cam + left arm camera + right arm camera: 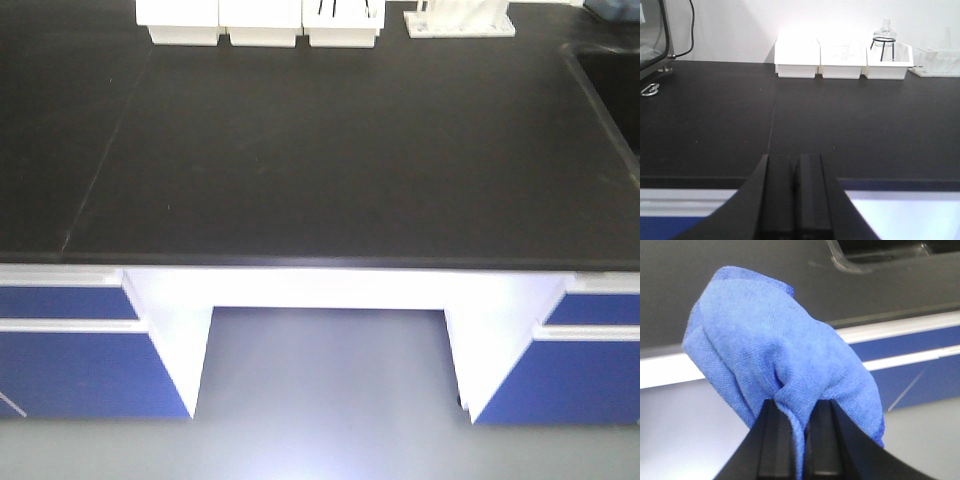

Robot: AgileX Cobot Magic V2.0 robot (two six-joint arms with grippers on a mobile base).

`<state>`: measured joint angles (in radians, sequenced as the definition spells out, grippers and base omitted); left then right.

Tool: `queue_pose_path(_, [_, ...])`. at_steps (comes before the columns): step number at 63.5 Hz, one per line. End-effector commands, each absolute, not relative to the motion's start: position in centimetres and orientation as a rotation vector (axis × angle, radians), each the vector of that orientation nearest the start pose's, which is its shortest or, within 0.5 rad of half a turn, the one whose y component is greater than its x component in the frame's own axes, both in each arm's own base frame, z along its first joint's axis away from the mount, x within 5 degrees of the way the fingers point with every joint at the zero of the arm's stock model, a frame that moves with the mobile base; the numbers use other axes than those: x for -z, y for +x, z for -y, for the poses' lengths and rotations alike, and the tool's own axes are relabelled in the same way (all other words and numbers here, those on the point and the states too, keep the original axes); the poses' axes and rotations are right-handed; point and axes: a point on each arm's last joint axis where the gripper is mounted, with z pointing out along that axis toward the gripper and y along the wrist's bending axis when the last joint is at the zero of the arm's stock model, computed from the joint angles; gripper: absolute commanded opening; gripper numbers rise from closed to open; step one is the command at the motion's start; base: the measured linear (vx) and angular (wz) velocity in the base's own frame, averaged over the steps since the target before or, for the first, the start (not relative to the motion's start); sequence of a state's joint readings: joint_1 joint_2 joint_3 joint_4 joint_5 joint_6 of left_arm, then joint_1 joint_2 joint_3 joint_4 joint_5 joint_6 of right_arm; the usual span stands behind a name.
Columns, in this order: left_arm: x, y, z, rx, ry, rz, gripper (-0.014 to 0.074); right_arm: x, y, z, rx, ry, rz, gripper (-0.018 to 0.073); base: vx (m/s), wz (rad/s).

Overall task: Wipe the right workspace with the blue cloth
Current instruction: 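Drive the base to the other bench holding the cloth in the right gripper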

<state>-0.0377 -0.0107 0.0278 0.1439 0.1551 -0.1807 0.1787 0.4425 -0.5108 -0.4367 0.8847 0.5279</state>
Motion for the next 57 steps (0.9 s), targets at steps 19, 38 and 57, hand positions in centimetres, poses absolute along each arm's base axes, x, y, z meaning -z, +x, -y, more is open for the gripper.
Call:
queue_pose_path(19, [-18.85, 5.68, 0.14, 0.06, -0.01, -1.586, -0.0006, -29.84, 8.07, 1.61, 0.15, 0.201, -2.119, 0.0, -0.33, -0.03])
queue_pose_path(38, [-18.85, 5.68, 0.14, 0.06, -0.01, -1.586, -0.0006, -29.84, 8.07, 1.61, 0.15, 0.201, -2.119, 0.0, -0.36, -0.04])
queue_pose_path(57, [-18.85, 5.68, 0.14, 0.06, -0.01, -1.586, -0.0006, -29.84, 8.07, 1.61, 0.15, 0.201, -2.119, 0.0, -0.35, -0.04])
